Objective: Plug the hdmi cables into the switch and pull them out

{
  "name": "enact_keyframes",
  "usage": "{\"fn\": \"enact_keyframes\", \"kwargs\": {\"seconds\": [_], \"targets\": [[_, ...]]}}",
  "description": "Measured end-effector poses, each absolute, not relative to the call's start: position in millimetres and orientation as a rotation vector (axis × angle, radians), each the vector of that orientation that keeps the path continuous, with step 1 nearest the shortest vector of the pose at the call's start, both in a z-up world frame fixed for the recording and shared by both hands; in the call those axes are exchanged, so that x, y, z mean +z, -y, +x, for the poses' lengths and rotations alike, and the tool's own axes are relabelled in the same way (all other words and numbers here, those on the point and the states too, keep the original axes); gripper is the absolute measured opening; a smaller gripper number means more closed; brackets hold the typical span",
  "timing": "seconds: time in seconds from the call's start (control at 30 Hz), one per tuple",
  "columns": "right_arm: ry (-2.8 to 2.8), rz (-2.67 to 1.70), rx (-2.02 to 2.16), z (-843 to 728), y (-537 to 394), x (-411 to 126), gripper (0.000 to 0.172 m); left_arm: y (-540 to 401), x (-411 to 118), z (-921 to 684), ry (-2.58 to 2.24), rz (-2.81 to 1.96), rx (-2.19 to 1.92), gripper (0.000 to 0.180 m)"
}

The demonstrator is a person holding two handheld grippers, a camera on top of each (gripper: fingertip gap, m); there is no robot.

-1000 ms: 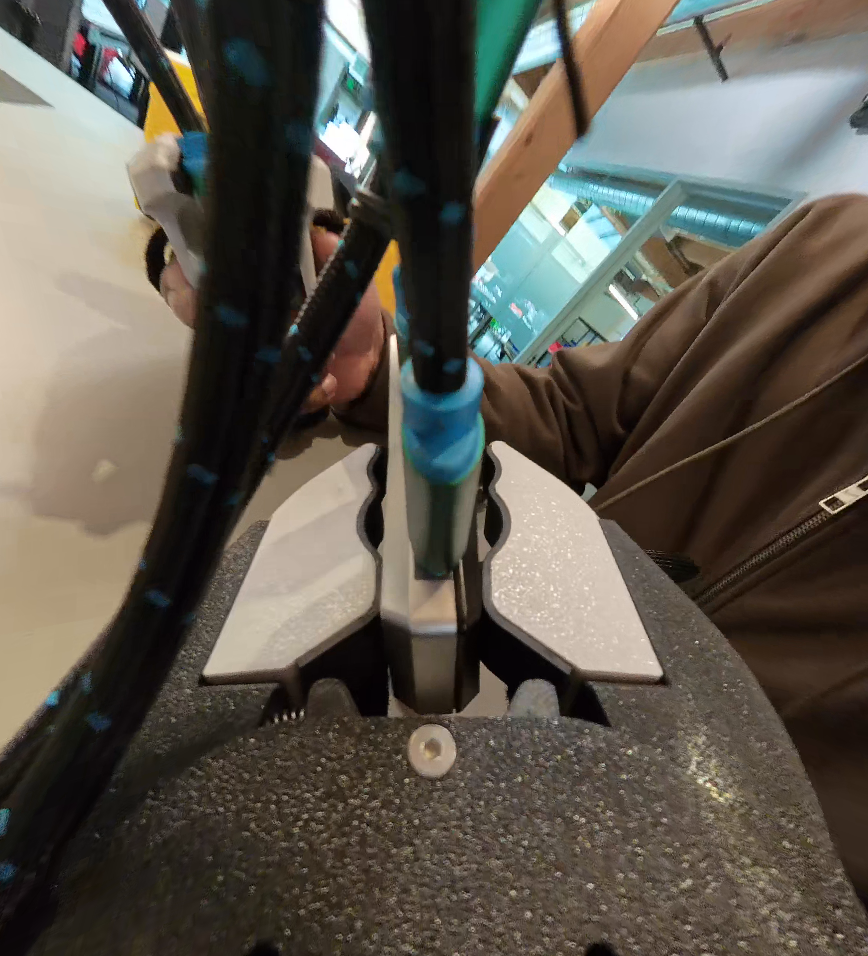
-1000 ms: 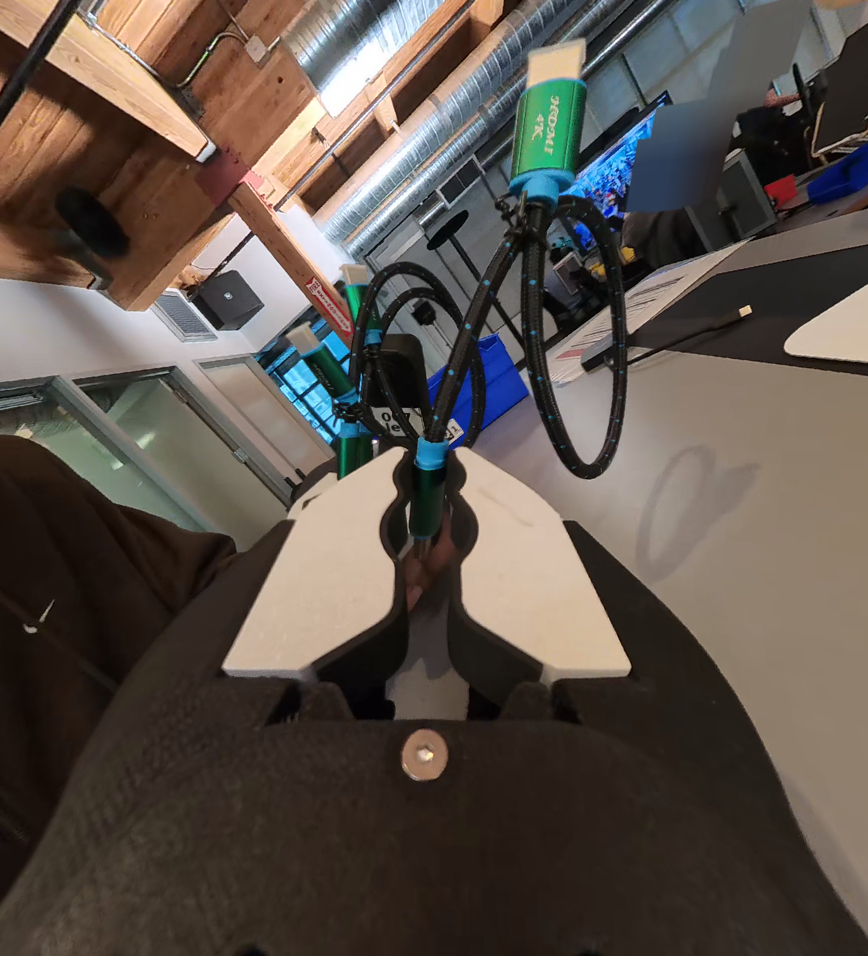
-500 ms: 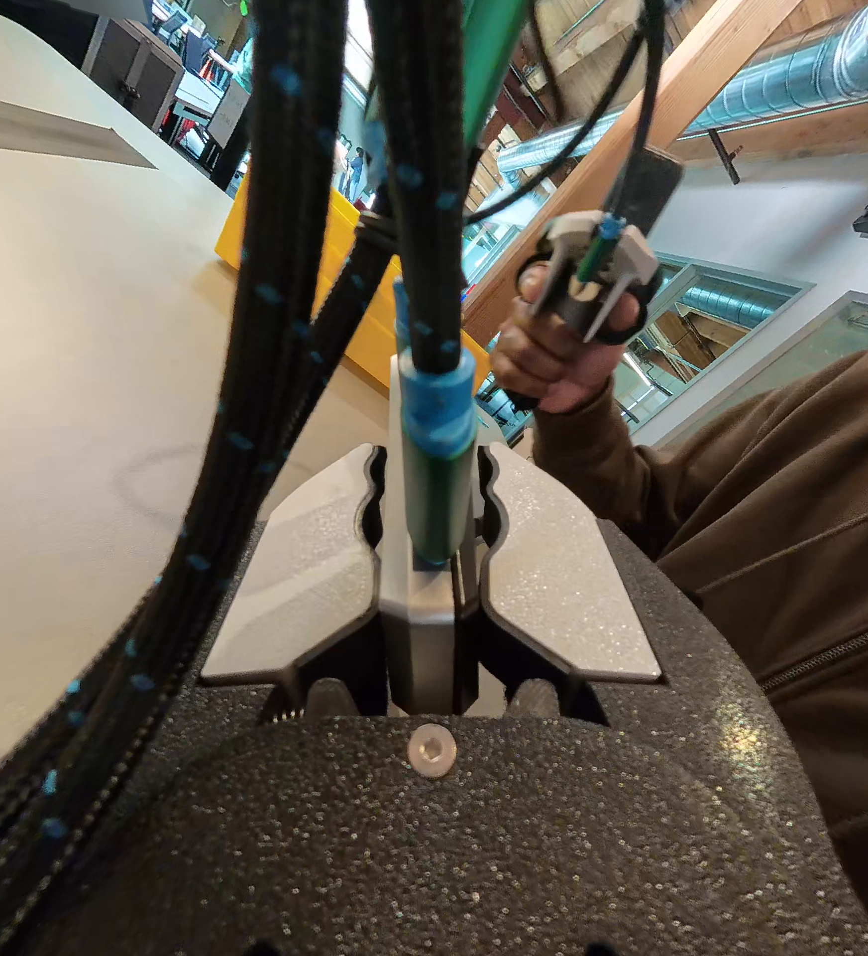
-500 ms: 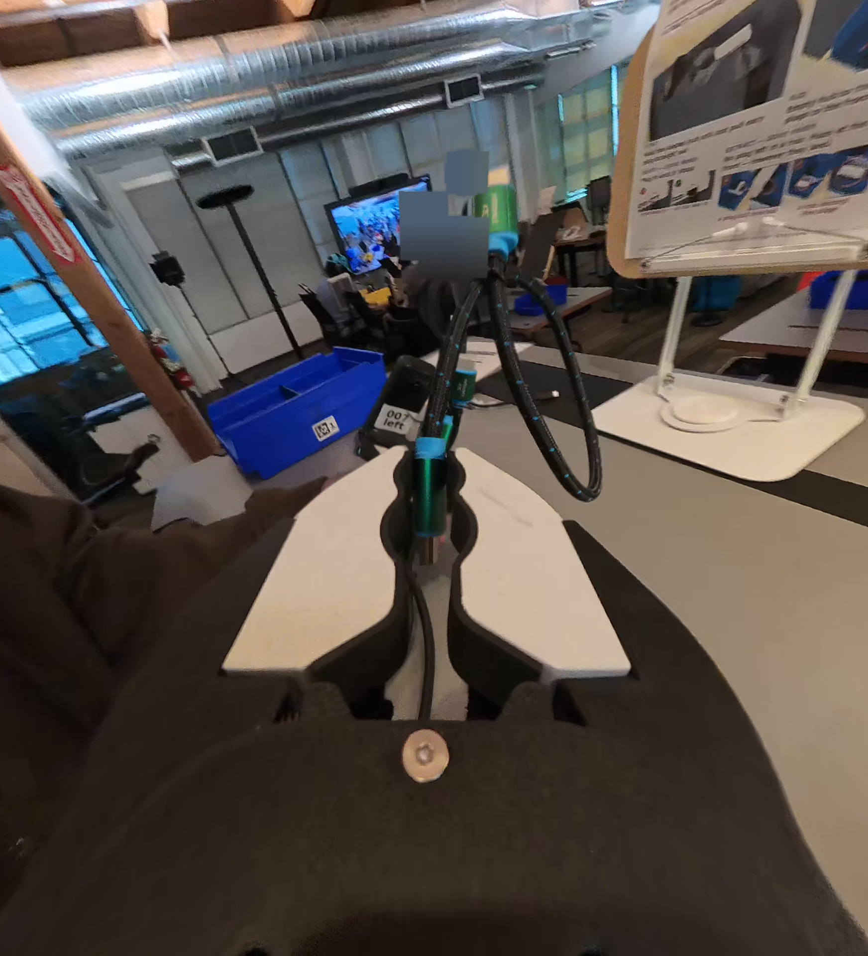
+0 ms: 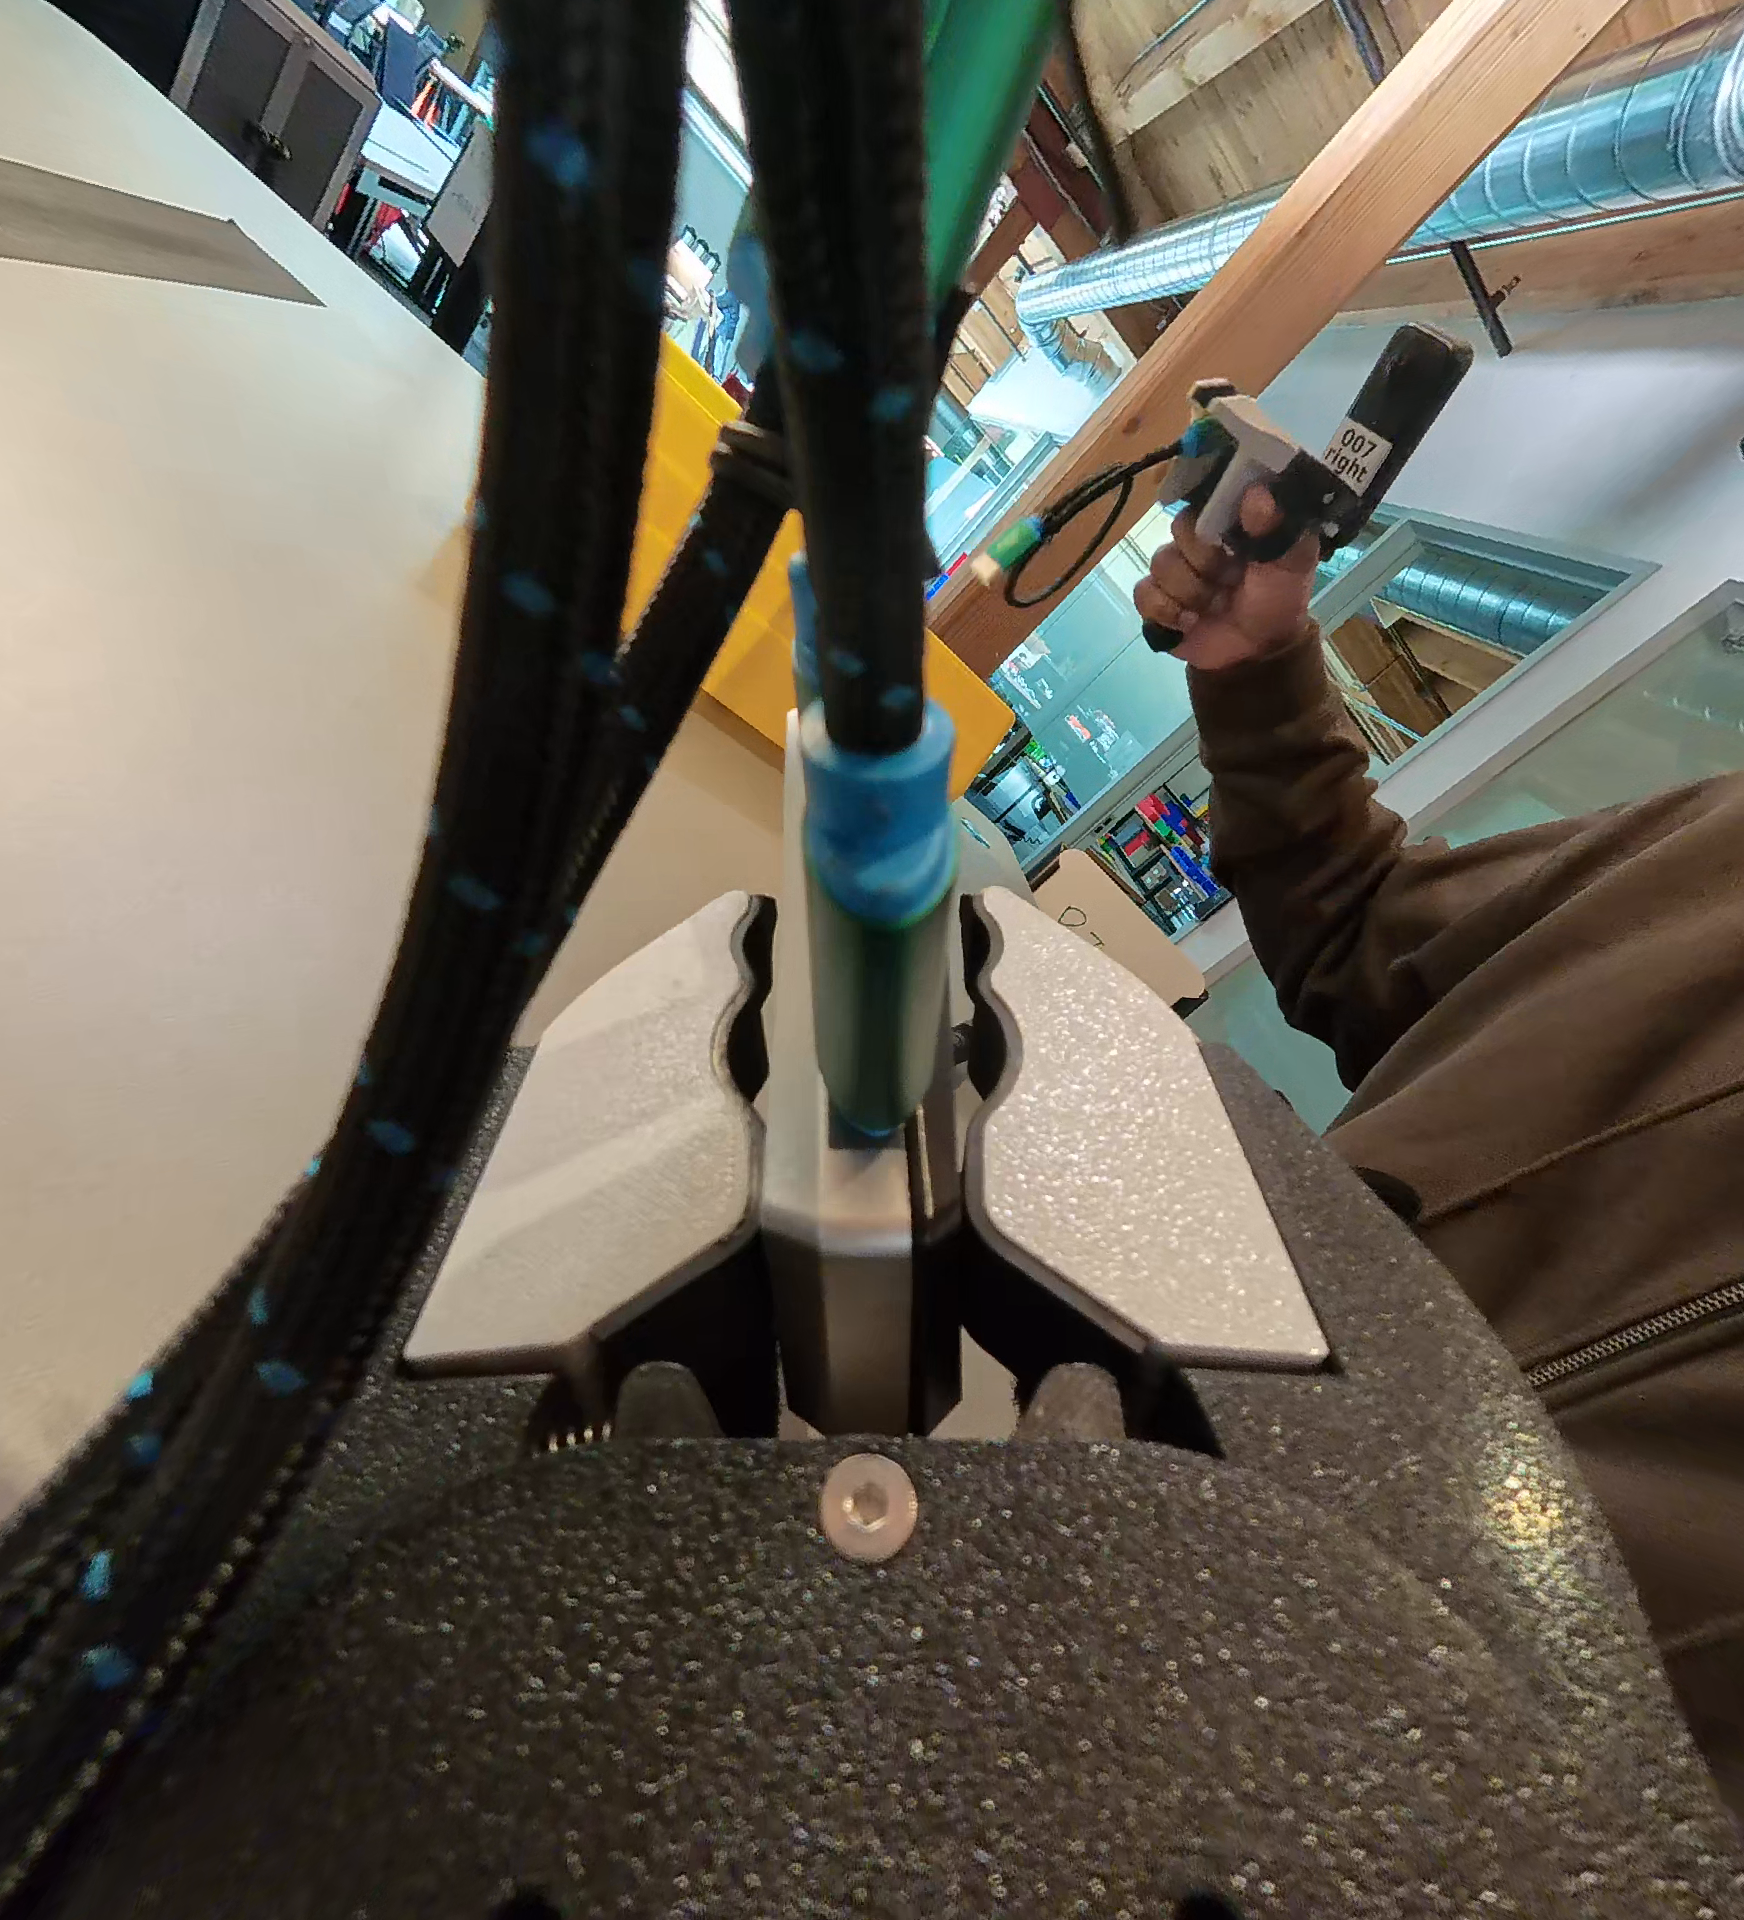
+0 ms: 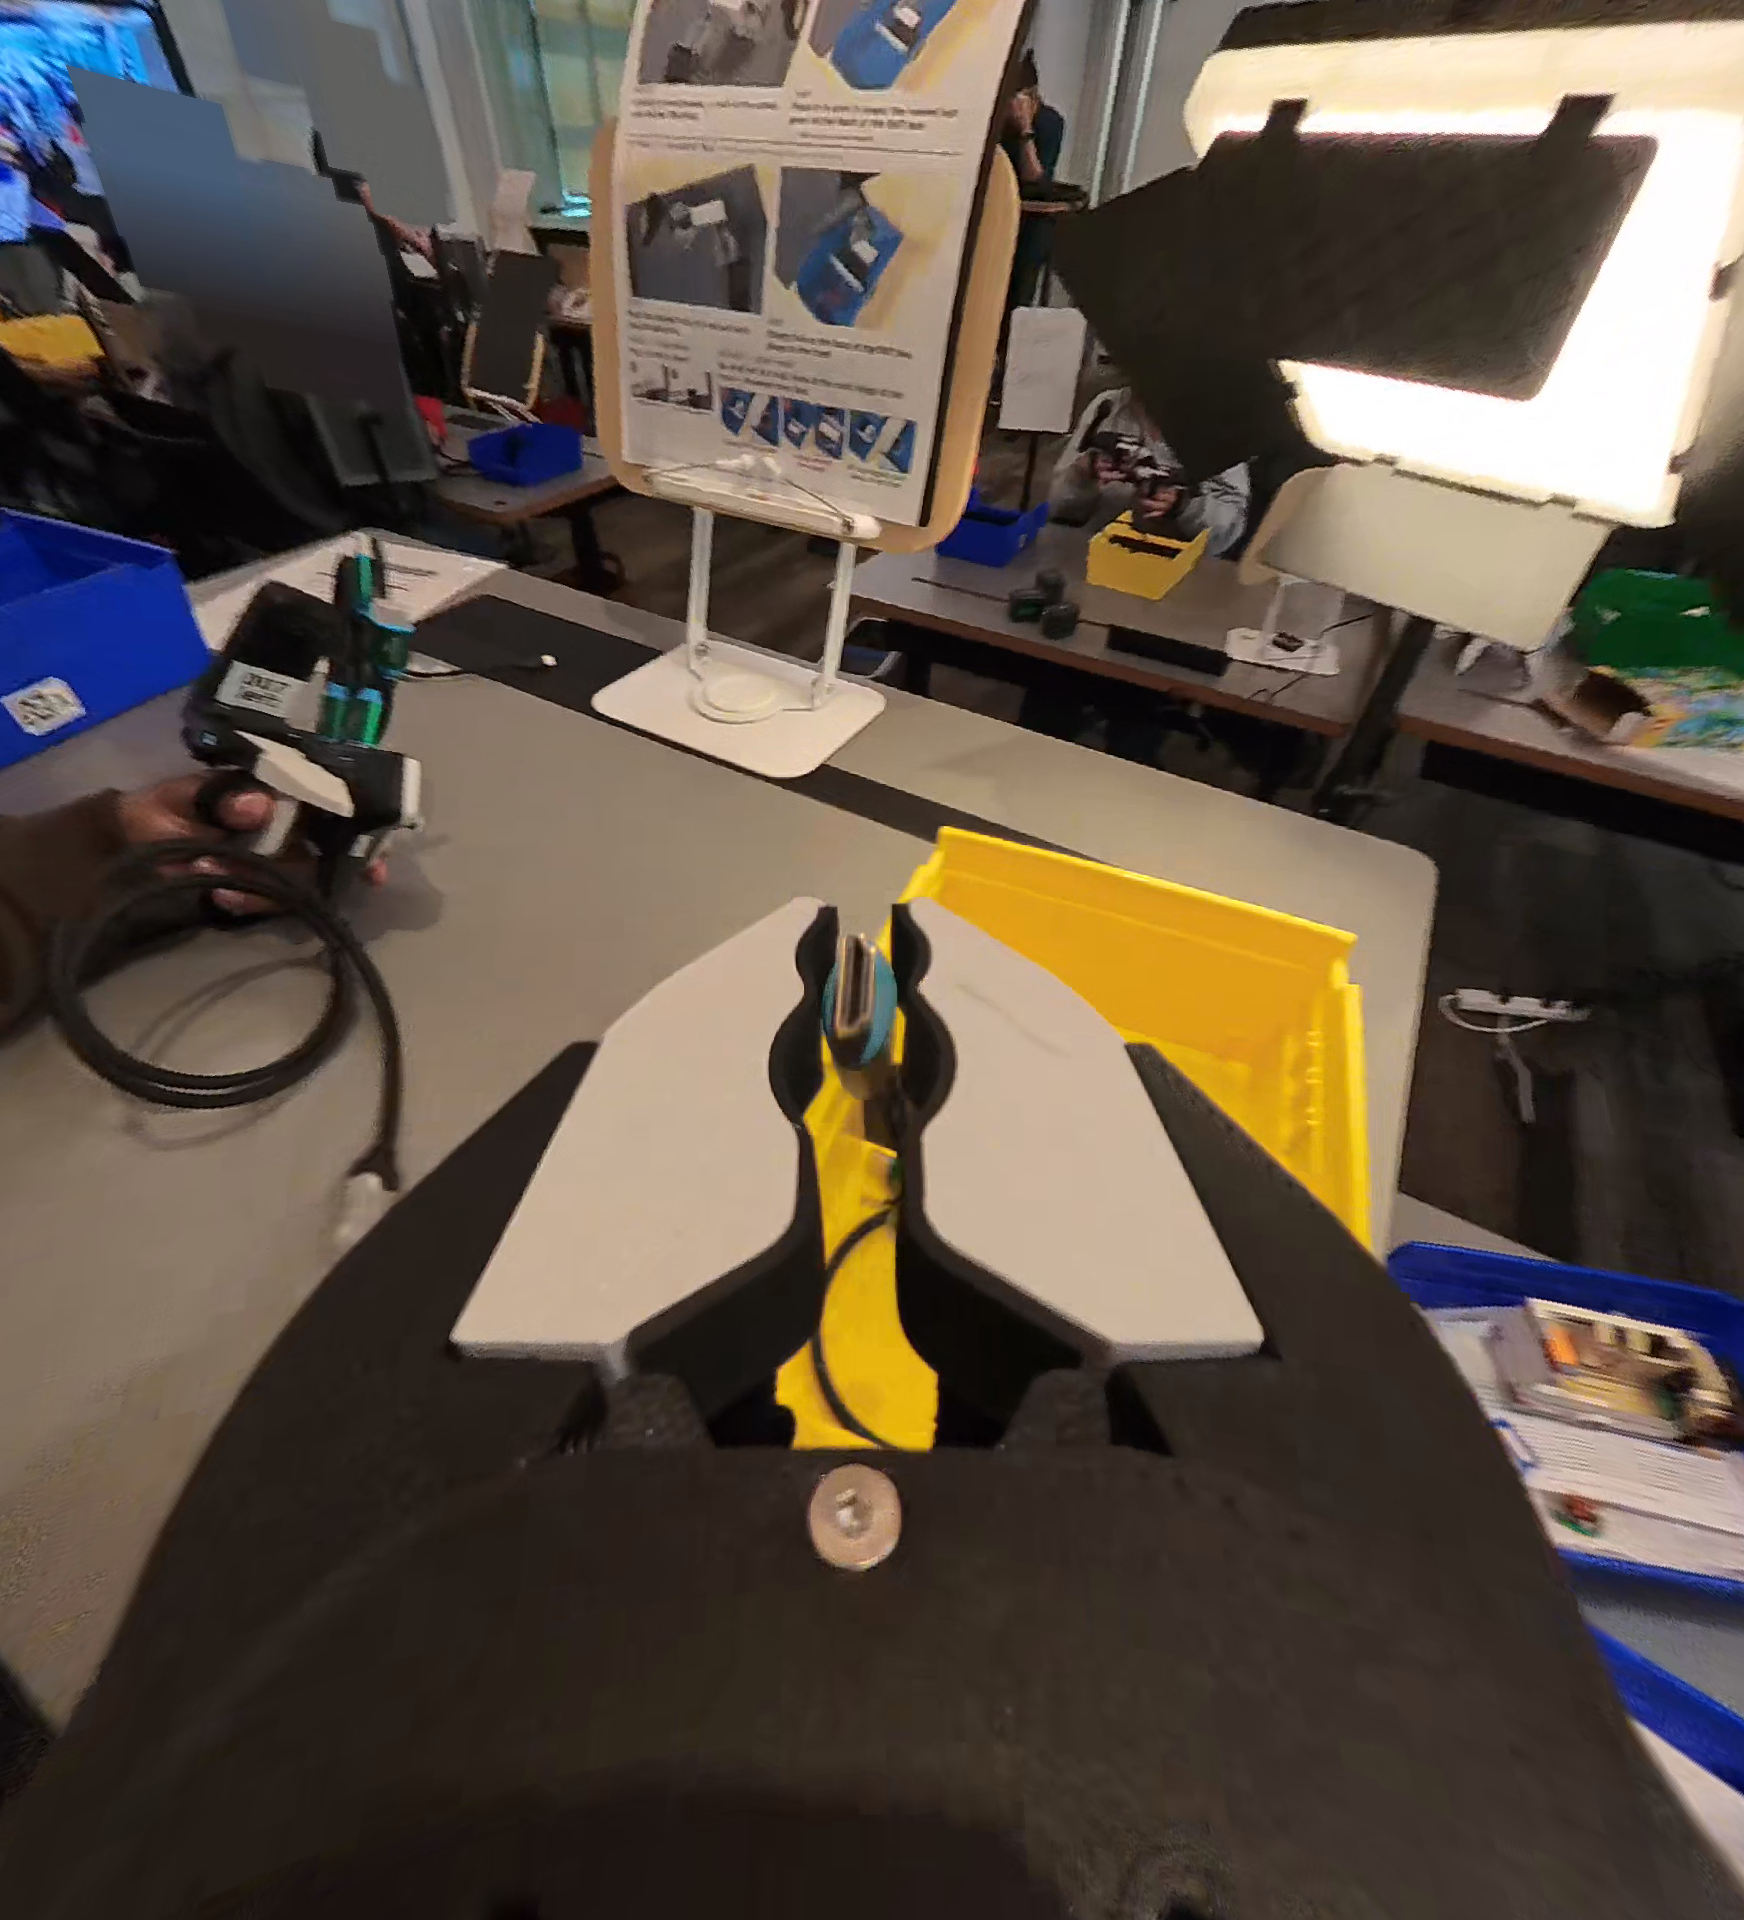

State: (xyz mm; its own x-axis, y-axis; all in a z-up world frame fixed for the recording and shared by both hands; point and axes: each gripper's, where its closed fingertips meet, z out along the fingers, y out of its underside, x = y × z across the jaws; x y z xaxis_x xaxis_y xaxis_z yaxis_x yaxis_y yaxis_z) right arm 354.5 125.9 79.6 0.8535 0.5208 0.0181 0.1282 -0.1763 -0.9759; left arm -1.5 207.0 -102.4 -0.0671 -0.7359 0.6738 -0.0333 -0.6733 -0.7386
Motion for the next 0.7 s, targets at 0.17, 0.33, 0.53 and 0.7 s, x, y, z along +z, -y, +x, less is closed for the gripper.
{"fn": "enact_keyframes", "kwargs": {"seconds": [0.17,0.33,0.53,0.7], "targets": [[0.554,-1.791,0.057,381.7,-167.3,41.3,0.009,-206.6,-102.4,-1.4,-0.829,-1.7,-1.789,0.035],[0.584,-1.821,-0.112,394.0,-199.8,6.4,0.009,-206.0,-102.6,-1.4,-0.833,-1.7,-1.781,0.035],[0.626,-2.085,0.048,352.1,-189.9,-85.7,0.02,-205.5,-103.2,-1.0,-0.838,-1.705,-1.779,0.035],[0.597,-2.102,0.326,307.8,-173.9,-81.5,0.036,-205.2,-103.7,-0.6,-0.841,-1.708,-1.782,0.036]]}}
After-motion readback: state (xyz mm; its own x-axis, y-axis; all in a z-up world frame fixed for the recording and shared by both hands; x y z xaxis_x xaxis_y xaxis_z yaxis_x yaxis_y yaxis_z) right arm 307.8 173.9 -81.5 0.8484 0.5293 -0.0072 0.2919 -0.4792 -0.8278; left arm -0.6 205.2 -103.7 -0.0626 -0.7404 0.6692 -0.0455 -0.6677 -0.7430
